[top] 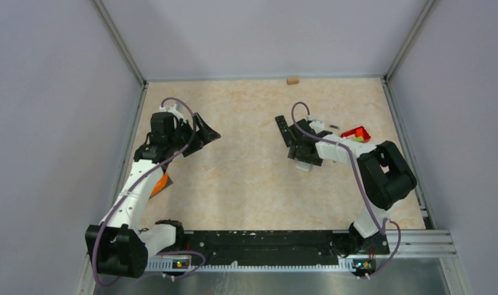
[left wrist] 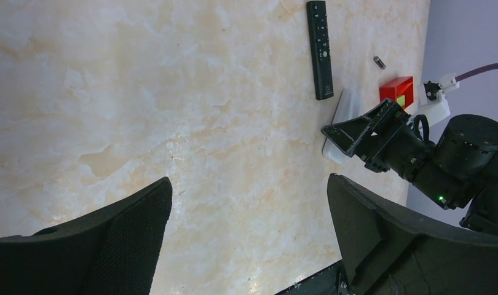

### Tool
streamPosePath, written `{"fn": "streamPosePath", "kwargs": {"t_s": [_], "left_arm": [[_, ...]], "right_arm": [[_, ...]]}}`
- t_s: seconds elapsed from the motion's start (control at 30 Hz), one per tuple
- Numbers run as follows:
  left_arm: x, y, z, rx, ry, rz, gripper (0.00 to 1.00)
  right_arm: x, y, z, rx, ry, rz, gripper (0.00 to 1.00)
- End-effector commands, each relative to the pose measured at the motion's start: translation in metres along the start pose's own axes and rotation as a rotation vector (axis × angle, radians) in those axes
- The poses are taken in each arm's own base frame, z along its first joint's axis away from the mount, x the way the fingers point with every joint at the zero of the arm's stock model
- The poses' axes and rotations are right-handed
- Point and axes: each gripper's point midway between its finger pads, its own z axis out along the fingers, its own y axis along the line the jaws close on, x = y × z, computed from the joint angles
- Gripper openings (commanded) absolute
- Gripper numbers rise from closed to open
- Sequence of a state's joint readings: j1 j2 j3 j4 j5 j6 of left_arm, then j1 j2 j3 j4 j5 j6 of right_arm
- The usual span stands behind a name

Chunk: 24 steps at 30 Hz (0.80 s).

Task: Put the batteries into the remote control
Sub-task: Pick up the remote control from the center of the board.

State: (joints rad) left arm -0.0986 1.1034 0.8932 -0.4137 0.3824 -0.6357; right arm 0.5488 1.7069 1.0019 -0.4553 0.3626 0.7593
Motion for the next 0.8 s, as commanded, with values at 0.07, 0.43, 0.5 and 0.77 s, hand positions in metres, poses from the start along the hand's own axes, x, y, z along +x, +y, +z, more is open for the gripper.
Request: {"fn": "streamPosePath", "kwargs": {"t_s": [0.07, 0.43, 0.5, 0.77], "left_arm": [[-0.006, -0.003, -0.002, 0.018, -0.031, 0.019, 0.99], [0.007, -0.040, -0.002, 0.259, 0.033, 0.013, 0.99], [0.013, -0.047, 0.000, 0.316, 0.045, -0.003, 0.99], [0.046, -0.080, 0.010, 0.431, 0.073, 0.088, 0.99]], "right_arm": [[-0.006, 0.013, 0.002, -0.074, -0.004, 0.114, 0.66], [-0.023, 0.043, -0.028, -0.295, -0.043, 0.133, 0.26], [-0.026, 0.061, -0.045, -0.410, -0.034, 0.181, 0.26], [-0.037, 0.120, -0.134, -0.788, -0.008, 0.429, 0.26]]}}
